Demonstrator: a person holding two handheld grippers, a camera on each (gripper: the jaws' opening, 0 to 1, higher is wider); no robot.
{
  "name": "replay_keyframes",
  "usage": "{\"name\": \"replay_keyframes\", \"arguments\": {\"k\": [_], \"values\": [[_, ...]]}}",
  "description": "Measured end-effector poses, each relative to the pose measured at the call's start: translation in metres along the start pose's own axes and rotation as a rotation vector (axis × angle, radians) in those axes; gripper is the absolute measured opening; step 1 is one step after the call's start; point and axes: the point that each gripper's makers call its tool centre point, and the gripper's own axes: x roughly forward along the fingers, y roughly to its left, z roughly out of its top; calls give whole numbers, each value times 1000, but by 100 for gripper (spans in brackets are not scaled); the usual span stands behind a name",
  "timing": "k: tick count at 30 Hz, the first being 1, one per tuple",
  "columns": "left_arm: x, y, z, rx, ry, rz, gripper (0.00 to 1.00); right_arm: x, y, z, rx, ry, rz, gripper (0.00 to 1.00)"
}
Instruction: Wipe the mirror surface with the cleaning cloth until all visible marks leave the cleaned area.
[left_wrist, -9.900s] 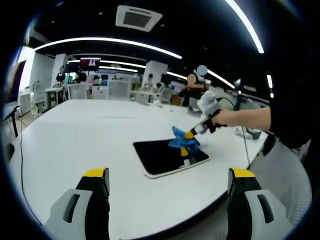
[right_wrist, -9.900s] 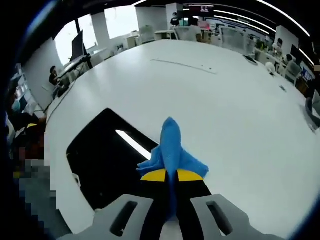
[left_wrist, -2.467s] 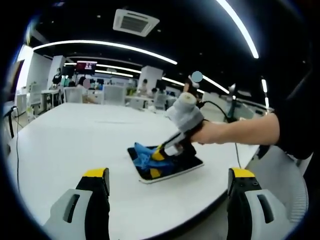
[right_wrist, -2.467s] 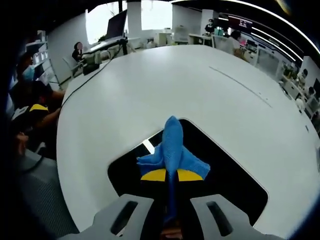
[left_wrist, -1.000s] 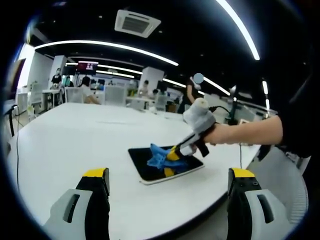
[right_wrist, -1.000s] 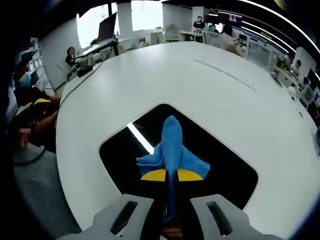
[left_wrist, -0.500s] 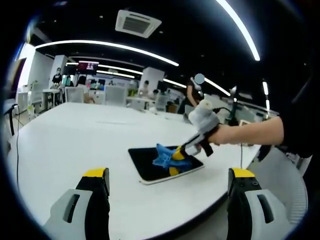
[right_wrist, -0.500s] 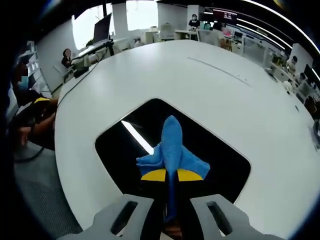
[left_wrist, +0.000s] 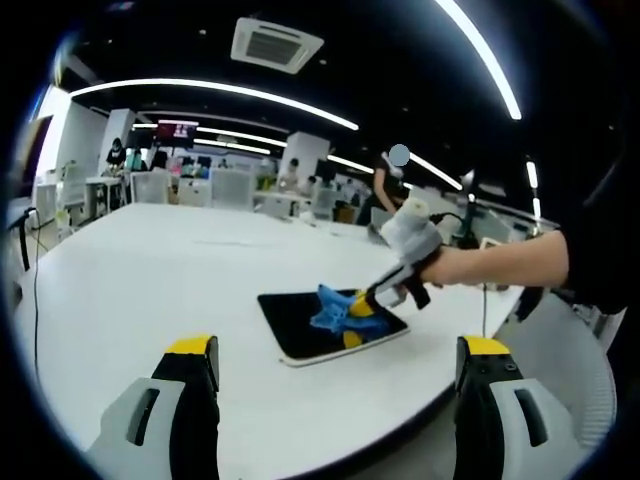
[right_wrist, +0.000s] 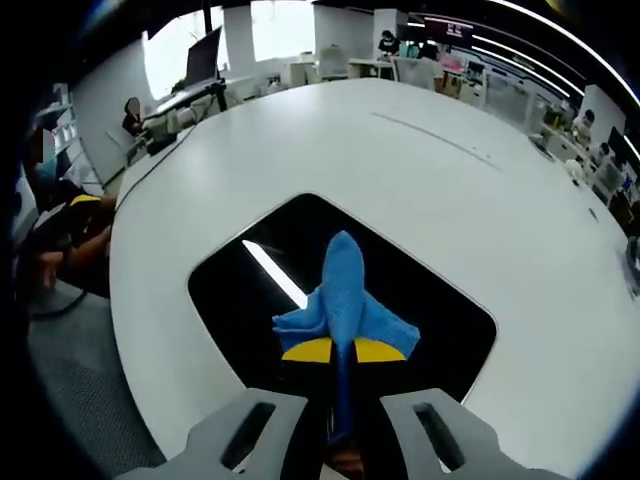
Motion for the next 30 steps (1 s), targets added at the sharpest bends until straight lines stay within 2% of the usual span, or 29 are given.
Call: {"name": "replay_keyframes", "arguments": {"k": [23, 30], "values": [[0, -1, 0, 0, 4, -5, 99, -18, -27, -23, 62, 10, -43, 0], [0, -1, 0, 0, 6, -5, 98, -20, -30, -24, 88, -9, -48, 0]]}}
